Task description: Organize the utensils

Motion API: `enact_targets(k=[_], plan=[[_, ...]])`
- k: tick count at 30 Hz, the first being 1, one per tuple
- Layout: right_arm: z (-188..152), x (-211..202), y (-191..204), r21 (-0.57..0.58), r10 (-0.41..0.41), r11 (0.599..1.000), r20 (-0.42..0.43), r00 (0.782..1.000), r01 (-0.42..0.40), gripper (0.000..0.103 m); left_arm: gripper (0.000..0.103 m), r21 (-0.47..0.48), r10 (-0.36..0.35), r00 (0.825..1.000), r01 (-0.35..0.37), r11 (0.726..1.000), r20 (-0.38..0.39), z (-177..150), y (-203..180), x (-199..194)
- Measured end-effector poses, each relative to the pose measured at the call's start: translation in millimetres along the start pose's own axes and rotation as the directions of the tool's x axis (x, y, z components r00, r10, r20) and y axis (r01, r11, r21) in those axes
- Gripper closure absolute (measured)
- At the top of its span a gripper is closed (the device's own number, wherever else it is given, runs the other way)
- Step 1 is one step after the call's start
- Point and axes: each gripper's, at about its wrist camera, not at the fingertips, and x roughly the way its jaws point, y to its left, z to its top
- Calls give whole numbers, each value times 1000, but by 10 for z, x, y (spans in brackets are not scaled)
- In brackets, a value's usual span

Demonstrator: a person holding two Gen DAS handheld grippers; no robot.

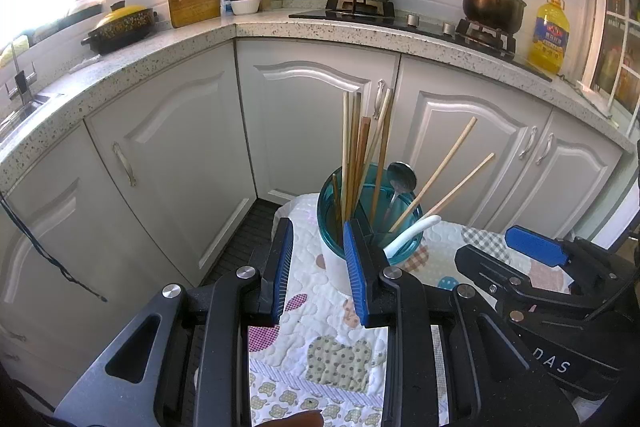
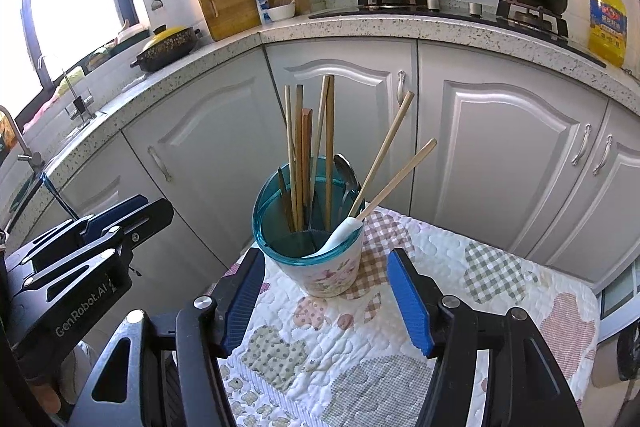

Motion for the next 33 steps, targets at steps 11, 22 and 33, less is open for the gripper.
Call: enact_targets(k=[11, 22, 33], plan=[[-7, -5, -1, 3, -2, 1000, 1, 1000, 2, 41, 78, 6, -4, 1000, 4, 1000, 1, -14, -13, -3], [-19, 16, -17, 2, 1, 1000, -13, 1000, -1, 40, 78, 10, -7, 1000, 7, 1000, -1, -13, -28, -1], [-39, 43, 10, -4, 2, 1000, -29, 1000, -2, 39, 78, 3, -14, 1000, 14, 1000, -10, -15, -32, 24]])
